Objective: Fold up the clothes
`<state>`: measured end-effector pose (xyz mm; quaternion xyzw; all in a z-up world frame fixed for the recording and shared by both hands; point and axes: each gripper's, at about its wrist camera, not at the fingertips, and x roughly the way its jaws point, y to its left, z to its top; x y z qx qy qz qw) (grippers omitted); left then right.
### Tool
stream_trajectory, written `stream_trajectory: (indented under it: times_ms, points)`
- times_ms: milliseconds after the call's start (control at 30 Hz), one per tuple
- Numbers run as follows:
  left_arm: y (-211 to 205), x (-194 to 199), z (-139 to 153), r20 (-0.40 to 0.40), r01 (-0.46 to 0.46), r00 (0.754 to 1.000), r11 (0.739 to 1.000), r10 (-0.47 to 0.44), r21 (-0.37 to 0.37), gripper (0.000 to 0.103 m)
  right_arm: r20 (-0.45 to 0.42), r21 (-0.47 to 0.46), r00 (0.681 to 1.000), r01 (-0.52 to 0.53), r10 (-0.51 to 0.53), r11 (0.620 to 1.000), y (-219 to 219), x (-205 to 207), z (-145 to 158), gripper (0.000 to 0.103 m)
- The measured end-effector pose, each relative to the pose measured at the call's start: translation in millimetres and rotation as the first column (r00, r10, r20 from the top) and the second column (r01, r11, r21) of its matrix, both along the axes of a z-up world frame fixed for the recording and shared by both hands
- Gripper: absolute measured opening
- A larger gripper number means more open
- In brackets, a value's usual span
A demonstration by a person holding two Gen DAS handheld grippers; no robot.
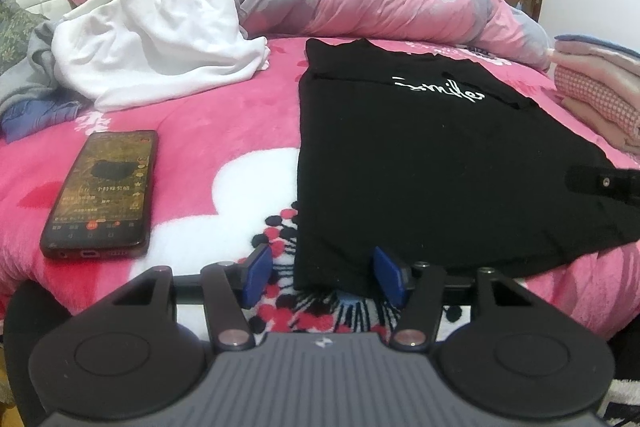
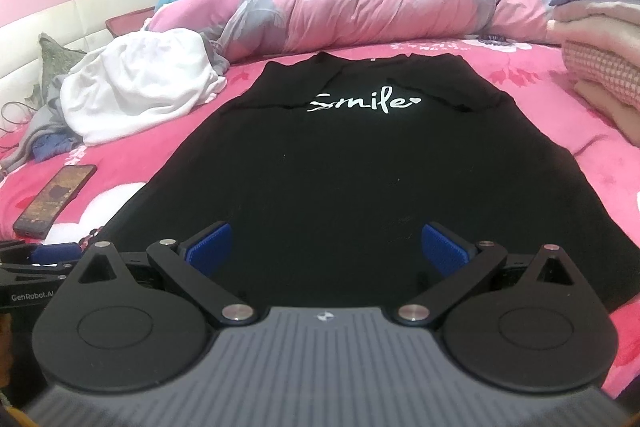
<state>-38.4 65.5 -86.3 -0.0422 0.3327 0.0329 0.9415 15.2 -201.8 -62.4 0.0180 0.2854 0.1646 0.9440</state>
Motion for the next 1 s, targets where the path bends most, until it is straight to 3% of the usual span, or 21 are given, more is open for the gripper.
stream_trajectory:
  times_ms: [467,600,800,1000]
  points:
    - [0,-1,1,0.002,0.000,1.000,1.000,0.000,0.023,0.064,-0.020,0.002,1.000,0.009,-0.009,1.000,3,1,-1,0.102]
    - [7,-4,1,0.016,-0.007,1.000,1.000,0.008,-0.022,0.065,-0.021,0.006,1.000,0.013,-0.013,1.000,2,2,-1,0.102]
    - [19,-5,3,0.024,-0.028,0.999,0.997,0.030,-0.072,0.063,-0.020,0.012,1.000,0.018,-0.018,1.000,0,2,-1,0.102]
    - [20,-7,3,0.021,-0.027,0.999,0.996,0.029,-0.084,0.054,-0.020,0.019,1.000,0.023,-0.023,1.000,-1,2,-1,0.102]
